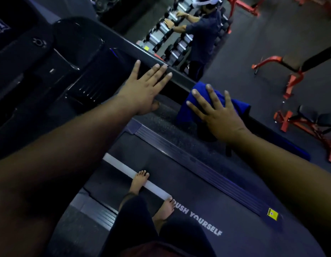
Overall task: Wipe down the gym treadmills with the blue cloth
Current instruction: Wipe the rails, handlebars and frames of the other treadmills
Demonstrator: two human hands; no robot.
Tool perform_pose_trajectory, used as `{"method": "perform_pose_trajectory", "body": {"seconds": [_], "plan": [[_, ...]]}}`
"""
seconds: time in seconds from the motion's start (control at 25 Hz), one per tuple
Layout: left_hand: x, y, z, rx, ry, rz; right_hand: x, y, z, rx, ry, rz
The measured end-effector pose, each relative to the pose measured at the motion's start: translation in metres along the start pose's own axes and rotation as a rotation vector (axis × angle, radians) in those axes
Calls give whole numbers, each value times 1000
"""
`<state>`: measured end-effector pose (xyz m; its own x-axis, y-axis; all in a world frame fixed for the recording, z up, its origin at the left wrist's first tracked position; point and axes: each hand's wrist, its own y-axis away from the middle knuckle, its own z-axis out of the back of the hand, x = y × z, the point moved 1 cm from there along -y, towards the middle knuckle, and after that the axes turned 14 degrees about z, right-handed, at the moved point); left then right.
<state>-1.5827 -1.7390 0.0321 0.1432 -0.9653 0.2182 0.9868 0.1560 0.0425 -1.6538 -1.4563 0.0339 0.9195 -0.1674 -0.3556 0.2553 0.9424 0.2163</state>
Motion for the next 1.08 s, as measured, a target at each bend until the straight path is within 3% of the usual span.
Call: {"method": "perform_pose_trajectory", "body": {"seconds": [0.2, 0.52, 0.68, 0.92, 1.08], "plan": [[30, -1, -2, 116, 45, 133, 21, -122, 28, -64, 191, 76], [32, -2, -4, 149, 187, 162, 6, -77, 19, 157, 252, 310], [29, -3, -5, 128, 219, 151, 13, -109, 33, 34, 110, 142], [28, -4, -5, 132, 203, 123, -4, -55, 20, -78, -361, -198], [31, -1, -1, 120, 370, 165, -3, -152, 47, -85, -482, -227]]}}
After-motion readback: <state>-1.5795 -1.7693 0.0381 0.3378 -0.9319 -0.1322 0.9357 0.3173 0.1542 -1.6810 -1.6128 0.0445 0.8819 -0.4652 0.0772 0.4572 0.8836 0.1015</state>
